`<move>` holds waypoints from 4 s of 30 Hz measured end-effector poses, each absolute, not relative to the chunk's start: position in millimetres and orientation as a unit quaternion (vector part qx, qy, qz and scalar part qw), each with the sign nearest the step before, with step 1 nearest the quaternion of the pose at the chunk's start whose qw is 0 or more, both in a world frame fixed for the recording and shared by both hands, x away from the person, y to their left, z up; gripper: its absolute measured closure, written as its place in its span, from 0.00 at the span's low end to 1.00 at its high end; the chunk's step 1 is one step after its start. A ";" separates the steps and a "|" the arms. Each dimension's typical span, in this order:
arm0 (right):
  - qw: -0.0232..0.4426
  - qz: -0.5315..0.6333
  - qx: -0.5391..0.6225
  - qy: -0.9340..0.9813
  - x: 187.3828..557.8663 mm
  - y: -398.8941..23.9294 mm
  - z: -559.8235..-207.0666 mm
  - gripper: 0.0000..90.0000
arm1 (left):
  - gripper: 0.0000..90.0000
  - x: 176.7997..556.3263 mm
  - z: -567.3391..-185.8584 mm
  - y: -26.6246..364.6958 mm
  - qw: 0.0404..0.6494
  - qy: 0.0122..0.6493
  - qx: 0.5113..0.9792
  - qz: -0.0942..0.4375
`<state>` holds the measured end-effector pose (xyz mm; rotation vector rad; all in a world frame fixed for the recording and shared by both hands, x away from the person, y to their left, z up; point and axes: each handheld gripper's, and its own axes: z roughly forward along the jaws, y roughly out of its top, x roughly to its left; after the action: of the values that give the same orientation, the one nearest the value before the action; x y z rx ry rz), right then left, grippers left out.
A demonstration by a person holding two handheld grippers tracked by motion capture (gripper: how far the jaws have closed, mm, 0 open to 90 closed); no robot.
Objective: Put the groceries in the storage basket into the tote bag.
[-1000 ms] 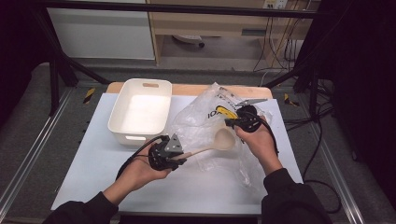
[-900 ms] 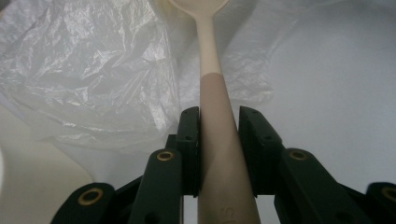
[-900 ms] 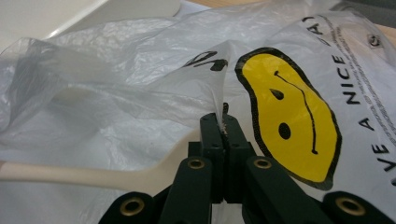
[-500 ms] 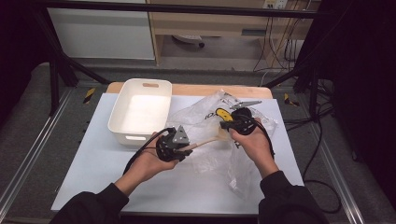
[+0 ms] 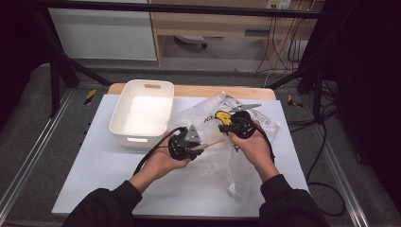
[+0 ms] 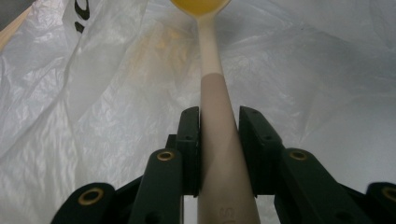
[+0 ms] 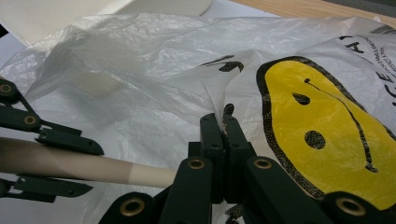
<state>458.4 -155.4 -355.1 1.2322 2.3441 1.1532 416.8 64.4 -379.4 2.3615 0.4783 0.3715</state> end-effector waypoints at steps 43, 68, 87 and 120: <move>0.101 0.397 0.406 0.817 442.6 -139.6 -370.3 1.00 | 0.78 426.3 -402.3 33.6 0.395 0.170 0.892 0.141; 0.101 0.394 0.417 0.813 432.9 -155.4 -376.6 1.00 | 0.78 436.3 -427.6 21.5 0.397 0.168 0.890 0.150; 0.092 0.389 0.429 0.810 427.7 -164.0 -390.2 1.00 | 0.78 441.6 -442.1 12.4 0.424 0.172 0.876 0.150; 0.089 0.387 0.433 0.809 425.1 -168.5 -395.0 1.00 | 0.79 451.4 -447.4 5.2 0.446 0.170 0.862 0.168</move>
<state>425.1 -168.5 -395.0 1.2886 2.4058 1.1525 451.4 5.2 -447.4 2.1361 0.4222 0.4160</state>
